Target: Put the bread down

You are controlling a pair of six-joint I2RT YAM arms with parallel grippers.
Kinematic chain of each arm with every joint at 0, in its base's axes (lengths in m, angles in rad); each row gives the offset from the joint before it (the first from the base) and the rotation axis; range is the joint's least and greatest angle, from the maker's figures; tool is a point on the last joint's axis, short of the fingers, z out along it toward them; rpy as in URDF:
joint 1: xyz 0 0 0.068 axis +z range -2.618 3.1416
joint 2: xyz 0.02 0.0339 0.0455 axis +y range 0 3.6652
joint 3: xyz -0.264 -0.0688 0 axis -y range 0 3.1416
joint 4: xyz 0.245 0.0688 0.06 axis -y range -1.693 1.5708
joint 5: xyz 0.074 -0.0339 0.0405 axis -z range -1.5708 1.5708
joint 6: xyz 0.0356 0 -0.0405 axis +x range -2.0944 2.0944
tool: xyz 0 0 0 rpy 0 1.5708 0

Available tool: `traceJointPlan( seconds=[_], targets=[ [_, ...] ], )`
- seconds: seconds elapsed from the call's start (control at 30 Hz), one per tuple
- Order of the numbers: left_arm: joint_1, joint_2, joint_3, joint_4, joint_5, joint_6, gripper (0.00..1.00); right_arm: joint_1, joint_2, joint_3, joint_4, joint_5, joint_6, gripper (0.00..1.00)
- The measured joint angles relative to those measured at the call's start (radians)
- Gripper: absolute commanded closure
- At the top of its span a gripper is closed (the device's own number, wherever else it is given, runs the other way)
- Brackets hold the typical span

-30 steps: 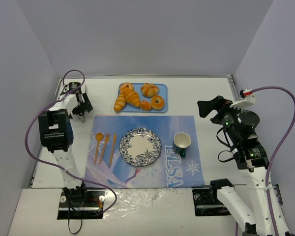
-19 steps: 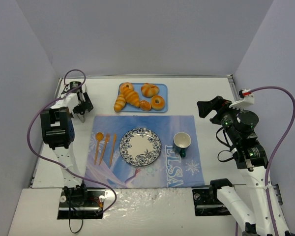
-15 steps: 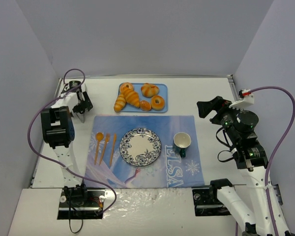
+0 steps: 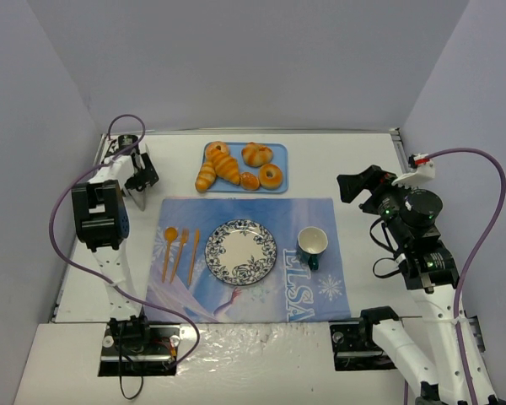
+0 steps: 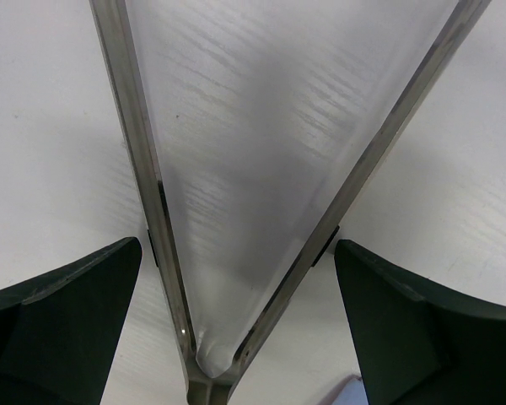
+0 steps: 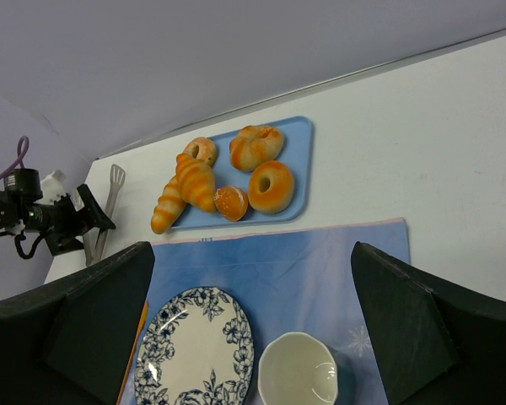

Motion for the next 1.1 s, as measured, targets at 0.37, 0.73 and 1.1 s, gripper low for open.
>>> traceJointPlan(
  seconds=[0.37,0.73,1.1],
  targets=[
    [0.017,0.01,0.008,0.014,0.037,-0.005,0.18,0.0,0.0,-0.007,0.0,0.0,0.0,0.0],
    [0.017,0.011,-0.001,0.037,0.055,-0.011,0.48,0.0,-0.009,-0.012,0.0,0.0,0.001,0.0],
    [0.018,-0.035,-0.067,0.067,0.085,-0.018,0.57,0.0,-0.029,-0.023,0.0,-0.001,0.02,0.0]
  ],
)
